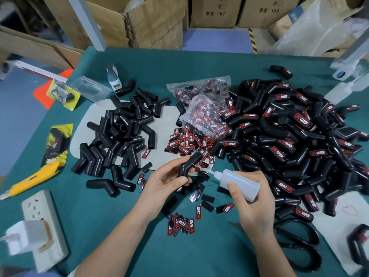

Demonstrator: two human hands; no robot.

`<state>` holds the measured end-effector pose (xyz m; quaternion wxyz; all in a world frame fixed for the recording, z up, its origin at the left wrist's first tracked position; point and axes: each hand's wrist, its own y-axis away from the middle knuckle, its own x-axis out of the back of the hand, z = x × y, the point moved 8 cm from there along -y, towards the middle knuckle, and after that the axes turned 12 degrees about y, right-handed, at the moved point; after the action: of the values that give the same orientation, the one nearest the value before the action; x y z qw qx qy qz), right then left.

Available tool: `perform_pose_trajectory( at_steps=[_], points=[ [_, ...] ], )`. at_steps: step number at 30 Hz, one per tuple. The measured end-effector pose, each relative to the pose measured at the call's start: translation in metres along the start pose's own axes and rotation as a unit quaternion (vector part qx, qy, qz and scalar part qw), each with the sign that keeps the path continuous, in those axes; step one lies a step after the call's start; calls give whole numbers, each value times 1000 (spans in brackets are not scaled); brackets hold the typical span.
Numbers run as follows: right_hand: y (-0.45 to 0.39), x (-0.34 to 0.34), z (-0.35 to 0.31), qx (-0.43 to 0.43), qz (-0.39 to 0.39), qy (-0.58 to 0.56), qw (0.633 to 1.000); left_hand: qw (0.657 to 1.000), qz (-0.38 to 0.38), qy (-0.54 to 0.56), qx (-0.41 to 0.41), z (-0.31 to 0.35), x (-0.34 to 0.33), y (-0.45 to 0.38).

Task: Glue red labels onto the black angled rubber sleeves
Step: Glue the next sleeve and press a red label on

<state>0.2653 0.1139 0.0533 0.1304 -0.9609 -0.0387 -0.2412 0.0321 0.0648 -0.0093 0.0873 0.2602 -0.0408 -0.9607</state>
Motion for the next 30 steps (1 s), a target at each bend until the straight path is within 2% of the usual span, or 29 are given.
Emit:
perform_pose_trajectory(
  at_steps=[30],
  points=[
    [0, 4, -5, 28, 12, 5, 1000, 1000, 3, -24, 12, -4, 5, 1]
  ],
)
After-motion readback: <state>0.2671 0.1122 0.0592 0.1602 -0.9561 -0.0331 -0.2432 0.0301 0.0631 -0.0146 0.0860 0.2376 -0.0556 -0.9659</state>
